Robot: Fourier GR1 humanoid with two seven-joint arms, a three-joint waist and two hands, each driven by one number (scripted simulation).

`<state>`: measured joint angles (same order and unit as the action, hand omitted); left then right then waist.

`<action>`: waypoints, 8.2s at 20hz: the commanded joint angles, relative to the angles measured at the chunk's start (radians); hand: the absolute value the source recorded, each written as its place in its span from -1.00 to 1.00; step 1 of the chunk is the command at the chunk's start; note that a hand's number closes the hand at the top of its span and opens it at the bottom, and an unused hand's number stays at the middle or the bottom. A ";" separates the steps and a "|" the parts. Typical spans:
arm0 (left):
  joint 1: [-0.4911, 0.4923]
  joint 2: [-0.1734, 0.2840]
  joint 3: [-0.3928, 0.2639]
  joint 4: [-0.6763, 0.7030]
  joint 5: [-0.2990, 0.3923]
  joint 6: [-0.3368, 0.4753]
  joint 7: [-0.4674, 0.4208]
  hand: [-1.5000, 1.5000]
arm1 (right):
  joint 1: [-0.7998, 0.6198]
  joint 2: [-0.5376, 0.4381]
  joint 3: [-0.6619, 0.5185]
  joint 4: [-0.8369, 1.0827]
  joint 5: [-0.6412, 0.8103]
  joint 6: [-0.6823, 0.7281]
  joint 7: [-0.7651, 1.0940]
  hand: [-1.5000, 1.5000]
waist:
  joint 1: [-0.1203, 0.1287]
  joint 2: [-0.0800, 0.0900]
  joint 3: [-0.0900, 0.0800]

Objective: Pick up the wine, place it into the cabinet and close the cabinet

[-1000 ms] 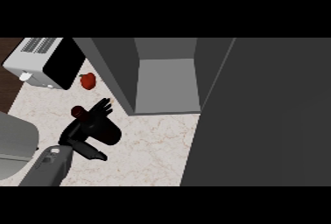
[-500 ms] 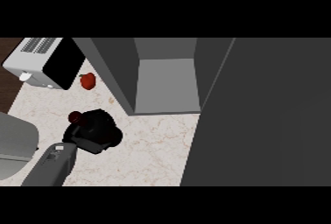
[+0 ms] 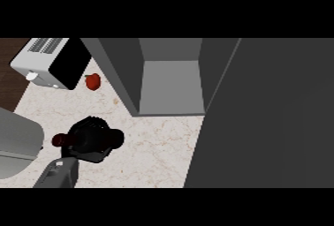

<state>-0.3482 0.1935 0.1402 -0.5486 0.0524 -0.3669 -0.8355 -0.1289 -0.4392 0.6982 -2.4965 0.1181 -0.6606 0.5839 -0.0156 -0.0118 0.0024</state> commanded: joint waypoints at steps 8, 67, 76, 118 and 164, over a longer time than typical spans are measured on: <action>0.161 -0.069 -0.062 -0.233 0.055 -0.068 0.087 1.00 | 0.112 -0.067 0.079 -0.191 0.138 -0.030 0.007 -1.00 | 0.001 0.001 -0.003; -0.295 -0.193 -0.323 -0.377 0.168 0.581 0.532 1.00 | 0.262 -0.187 0.034 -0.193 -0.071 -0.035 -0.272 -1.00 | -0.050 0.014 -0.004; -0.307 -0.192 -0.395 -0.318 0.148 0.699 0.536 1.00 | 0.239 -0.161 0.025 -0.136 -0.108 -0.022 -0.324 -1.00 | -0.069 0.025 -0.003; -0.767 -0.128 -0.161 0.383 0.188 0.756 0.276 -1.00 | 0.353 -0.220 0.064 -0.157 -0.155 0.066 -0.487 -1.00 | -0.121 0.048 -0.006; -0.506 -0.194 -0.321 -0.014 0.510 0.295 0.336 -1.00 | 0.492 -0.294 0.039 -0.205 -0.108 -0.040 -0.506 -1.00 | 0.015 -0.014 -0.004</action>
<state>-0.9510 -0.0001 -0.1434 -0.4807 0.5282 -0.0711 -0.5265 0.2988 -0.7225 0.7015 -2.5112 0.0045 -0.6794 0.0157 -0.0164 -0.0212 0.0002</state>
